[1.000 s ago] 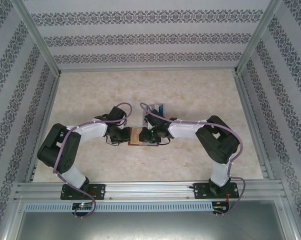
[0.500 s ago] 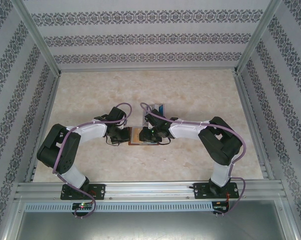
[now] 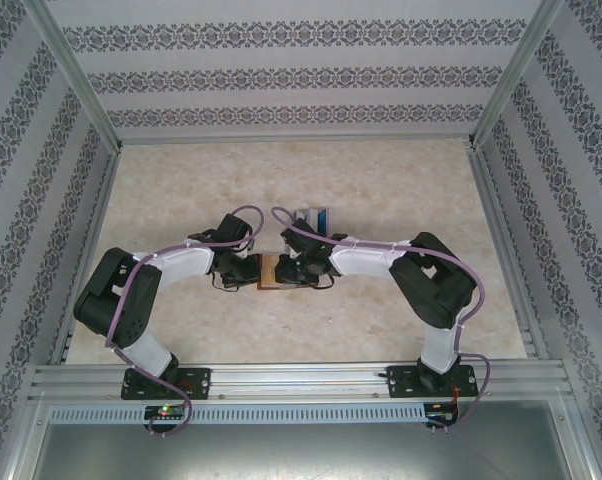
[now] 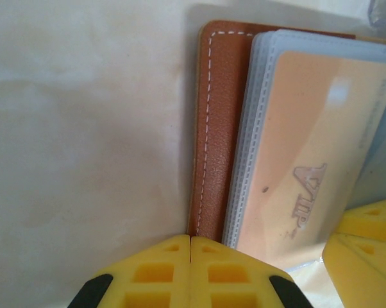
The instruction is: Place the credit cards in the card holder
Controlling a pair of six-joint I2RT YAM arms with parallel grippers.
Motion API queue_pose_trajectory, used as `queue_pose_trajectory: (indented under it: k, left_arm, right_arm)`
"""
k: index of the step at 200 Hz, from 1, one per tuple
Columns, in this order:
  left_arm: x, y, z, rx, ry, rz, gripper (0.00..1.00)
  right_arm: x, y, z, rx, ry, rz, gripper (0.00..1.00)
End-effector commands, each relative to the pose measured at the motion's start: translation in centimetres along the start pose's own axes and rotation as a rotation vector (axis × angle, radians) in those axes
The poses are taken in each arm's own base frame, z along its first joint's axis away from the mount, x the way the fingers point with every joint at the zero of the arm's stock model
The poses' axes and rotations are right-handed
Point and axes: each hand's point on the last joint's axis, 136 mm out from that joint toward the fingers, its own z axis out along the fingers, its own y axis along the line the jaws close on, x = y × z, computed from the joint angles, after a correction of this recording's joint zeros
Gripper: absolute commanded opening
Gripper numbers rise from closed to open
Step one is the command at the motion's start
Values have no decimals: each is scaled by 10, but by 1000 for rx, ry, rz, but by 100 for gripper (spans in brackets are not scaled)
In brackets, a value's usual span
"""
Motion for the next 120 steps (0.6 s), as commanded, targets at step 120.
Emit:
queue_pose_trajectory:
  k: [120]
  left_arm:
    - [17, 18, 2, -39, 2, -27, 15]
  right_arm:
    - [14, -69, -37, 226, -62, -65, 33]
